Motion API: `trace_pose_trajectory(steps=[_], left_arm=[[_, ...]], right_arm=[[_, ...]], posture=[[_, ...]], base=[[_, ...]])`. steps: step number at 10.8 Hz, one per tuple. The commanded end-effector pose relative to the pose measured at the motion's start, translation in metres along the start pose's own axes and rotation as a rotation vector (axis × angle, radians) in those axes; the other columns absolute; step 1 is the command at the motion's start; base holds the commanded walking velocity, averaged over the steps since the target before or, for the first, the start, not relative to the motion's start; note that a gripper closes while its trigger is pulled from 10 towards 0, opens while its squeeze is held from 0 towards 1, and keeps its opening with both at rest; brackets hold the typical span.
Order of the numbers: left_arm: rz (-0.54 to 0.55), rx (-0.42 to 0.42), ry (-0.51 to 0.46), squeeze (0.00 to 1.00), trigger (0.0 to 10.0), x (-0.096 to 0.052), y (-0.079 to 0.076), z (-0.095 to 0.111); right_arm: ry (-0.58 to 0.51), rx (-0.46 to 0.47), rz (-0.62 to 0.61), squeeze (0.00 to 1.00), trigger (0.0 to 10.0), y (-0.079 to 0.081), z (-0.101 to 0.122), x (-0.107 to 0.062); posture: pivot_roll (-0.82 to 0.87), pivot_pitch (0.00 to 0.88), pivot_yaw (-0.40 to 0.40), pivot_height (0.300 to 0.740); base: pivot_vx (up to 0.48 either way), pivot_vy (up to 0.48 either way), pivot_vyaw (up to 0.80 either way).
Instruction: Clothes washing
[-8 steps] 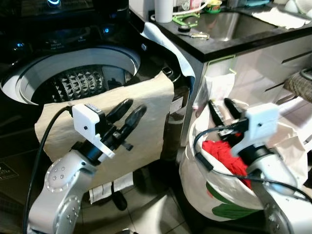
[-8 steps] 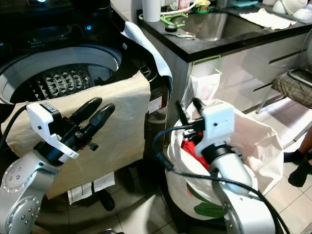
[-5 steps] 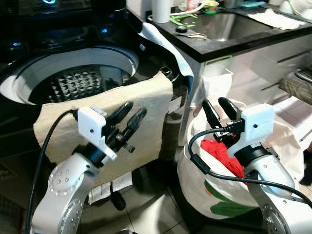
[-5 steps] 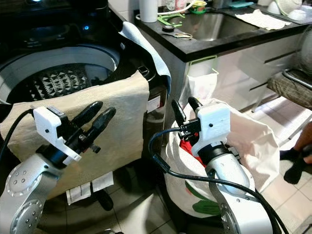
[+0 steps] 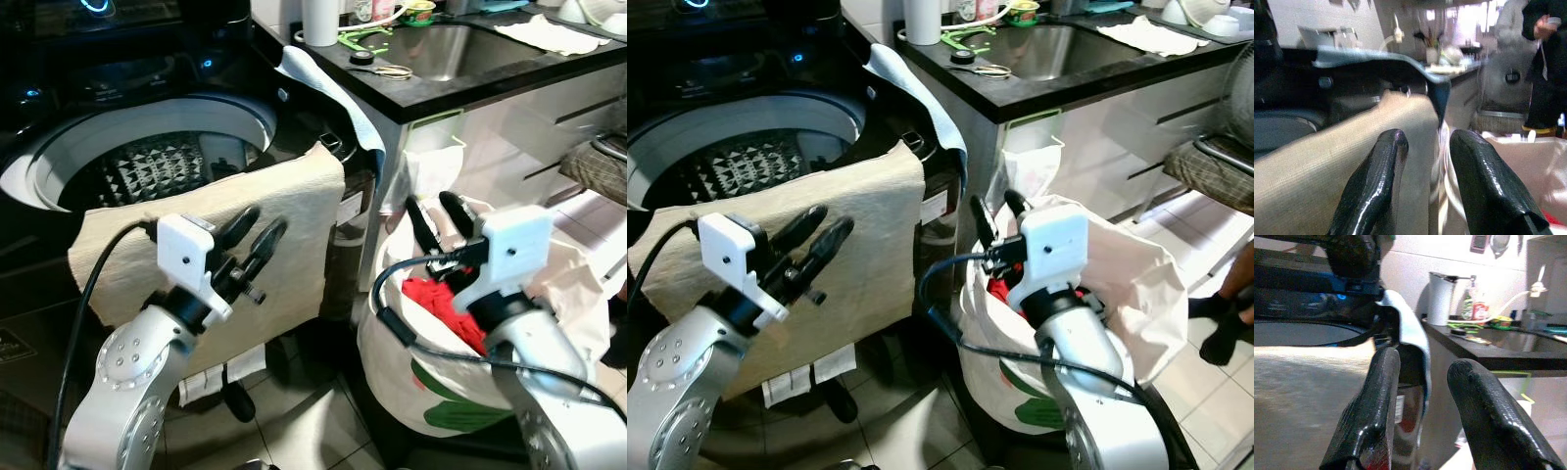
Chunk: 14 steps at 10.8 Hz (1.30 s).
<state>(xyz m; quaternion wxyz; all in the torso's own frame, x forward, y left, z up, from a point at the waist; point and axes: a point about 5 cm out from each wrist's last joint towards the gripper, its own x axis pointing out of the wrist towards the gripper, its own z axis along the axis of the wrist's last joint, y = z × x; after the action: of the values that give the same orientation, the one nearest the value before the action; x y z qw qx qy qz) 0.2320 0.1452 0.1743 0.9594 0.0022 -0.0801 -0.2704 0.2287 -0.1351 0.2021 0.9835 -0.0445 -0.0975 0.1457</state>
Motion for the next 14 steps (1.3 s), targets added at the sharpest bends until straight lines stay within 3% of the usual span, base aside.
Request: trace_pose_trajectory(steps=[1,3,5,7,10,11,12,14], left_arm=[[-0.025,-0.015,0.011,0.0,10.0,-0.003,0.001,-0.001],[-0.09,-0.019,0.005,0.0,10.0,-0.003,0.002,0.007],[-0.023,0.015,0.085,0.0,10.0,-0.013,0.012,-0.004],[0.008,0.019,0.067,0.0,10.0,-0.011,0.014,-0.003],[-0.126,0.017,0.145,0.0,10.0,-0.009,-0.008,-0.015],[-0.134,0.032,0.186,0.0,10.0,-0.01,-0.009,-0.022],[-0.099,0.068,0.206,0.0,10.0,-0.009,-0.005,-0.026],[-0.016,0.004,0.12,0.0,10.0,0.001,-0.001,-0.016]], right_arm=[[0.026,0.015,0.008,0.0,10.0,-0.002,-0.003,0.001],[0.061,0.02,0.056,0.0,10.0,-0.005,-0.009,-0.006],[0.075,0.063,0.048,0.0,10.0,-0.003,-0.012,-0.009],[0.089,0.086,0.06,0.0,10.0,0.002,-0.015,-0.012],[0.239,0.106,0.05,0.0,10.0,-0.008,-0.038,-0.027],[0.299,0.03,0.023,0.0,10.0,-0.015,-0.05,-0.03],[0.273,0.041,-0.012,0.0,10.0,-0.021,-0.048,-0.027],[0.183,0.09,-0.058,0.0,10.0,-0.029,-0.033,-0.019]], posture=[[-0.07,0.016,0.072,0.74],[-0.06,0.007,0.063,0.74],[-0.05,0.006,0.068,0.74],[-0.05,0.009,0.085,0.74],[-0.06,0.008,0.071,0.74],[-0.06,0.007,0.071,0.74],[-0.06,0.006,0.074,0.74],[-0.05,0.021,0.092,0.74]], base=[[0.0,0.0,0.0],[0.0,0.0,0.0],[0.0,0.0,0.0],[0.0,0.0,0.0],[0.0,0.0,0.0],[0.0,0.0,0.0],[0.0,0.0,0.0],[0.0,0.0,0.0]])
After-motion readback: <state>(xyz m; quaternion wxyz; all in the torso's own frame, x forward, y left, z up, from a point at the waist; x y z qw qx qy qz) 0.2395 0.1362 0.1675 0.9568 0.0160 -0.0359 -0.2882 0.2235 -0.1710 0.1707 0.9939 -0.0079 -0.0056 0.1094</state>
